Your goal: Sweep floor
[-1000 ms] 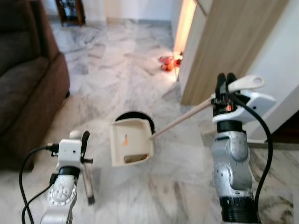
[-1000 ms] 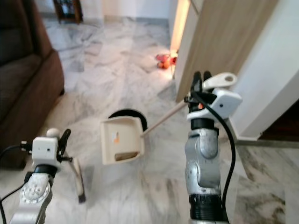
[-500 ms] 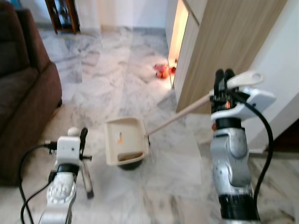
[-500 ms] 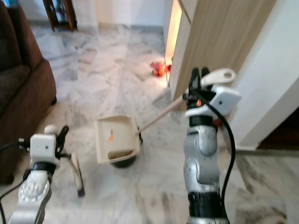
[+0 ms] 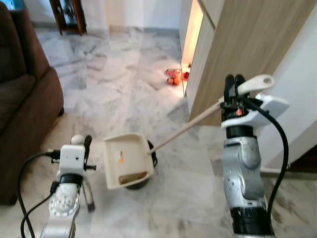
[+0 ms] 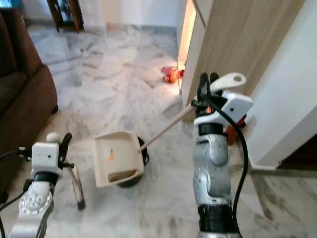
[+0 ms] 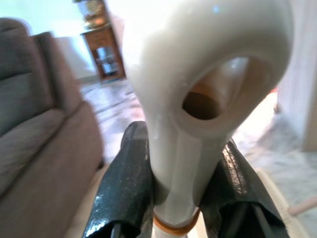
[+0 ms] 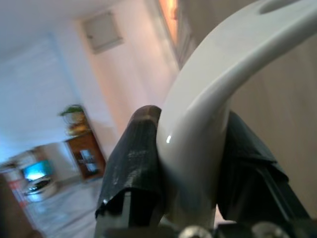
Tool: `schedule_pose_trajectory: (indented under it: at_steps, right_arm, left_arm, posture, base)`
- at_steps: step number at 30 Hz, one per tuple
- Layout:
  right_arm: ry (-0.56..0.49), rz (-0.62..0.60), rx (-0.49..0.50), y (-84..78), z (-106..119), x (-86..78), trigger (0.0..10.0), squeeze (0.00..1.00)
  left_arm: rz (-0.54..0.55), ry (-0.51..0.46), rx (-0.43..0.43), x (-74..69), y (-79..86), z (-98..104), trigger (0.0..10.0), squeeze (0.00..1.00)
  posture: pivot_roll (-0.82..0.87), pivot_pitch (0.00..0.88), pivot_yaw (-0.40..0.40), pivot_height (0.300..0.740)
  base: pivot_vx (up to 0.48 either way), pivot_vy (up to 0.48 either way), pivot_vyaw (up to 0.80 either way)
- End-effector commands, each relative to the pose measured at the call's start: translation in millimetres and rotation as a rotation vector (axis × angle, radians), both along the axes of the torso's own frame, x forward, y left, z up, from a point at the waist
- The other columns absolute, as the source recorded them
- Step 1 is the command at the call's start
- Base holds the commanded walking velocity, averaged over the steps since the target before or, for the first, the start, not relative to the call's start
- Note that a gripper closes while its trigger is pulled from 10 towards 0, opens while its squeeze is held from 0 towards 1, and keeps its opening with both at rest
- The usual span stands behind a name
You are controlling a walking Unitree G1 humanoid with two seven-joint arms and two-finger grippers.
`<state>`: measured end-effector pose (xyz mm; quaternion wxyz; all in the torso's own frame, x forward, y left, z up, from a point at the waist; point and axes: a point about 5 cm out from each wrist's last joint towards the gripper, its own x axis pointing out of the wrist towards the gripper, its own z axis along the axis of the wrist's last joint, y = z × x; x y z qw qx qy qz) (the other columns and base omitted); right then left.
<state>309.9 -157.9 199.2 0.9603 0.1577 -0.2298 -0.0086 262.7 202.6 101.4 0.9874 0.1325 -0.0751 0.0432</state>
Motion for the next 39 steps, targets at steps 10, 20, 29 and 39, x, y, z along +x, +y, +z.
schedule_pose_trajectory:
  at_steps: [10, 20, 29, 39]
  right_arm:
    - [-0.107, 0.026, -0.023, 6.8, 23.7, -2.8, 10.0, 0.0]
    - [-0.106, 0.047, -0.014, 11.0, 24.5, -2.7, 10.0, 0.0]
    - [-0.125, 0.081, -0.037, 21.7, 27.5, -6.3, 10.0, 0.0]
    - [-0.186, 0.127, -0.102, 43.4, 35.9, -15.4, 10.0, 0.0]
  left_arm:
    - [0.001, -0.064, 0.013, 2.6, 2.5, 13.2, 10.0, 0.0]
    - [0.004, -0.063, 0.011, 1.8, 2.9, 12.5, 10.0, 0.0]
    - [0.003, -0.07, 0.007, 2.3, 2.7, 13.1, 10.0, 0.0]
    - [0.003, -0.077, 0.007, 2.2, 2.7, 13.7, 10.0, 0.0]
  posture:
    - [0.03, 0.023, -0.048, 0.74]
    - [0.03, 0.029, -0.05, 0.74]
    - [0.03, 0.034, -0.048, 0.74]
    - [0.03, 0.034, -0.048, 0.74]
  base:
    - [0.342, 0.0, 0.17]
    - [0.274, 0.0, 0.2]
    - [0.0, 0.0, 0.0]
    - [0.0, 0.0, 0.0]
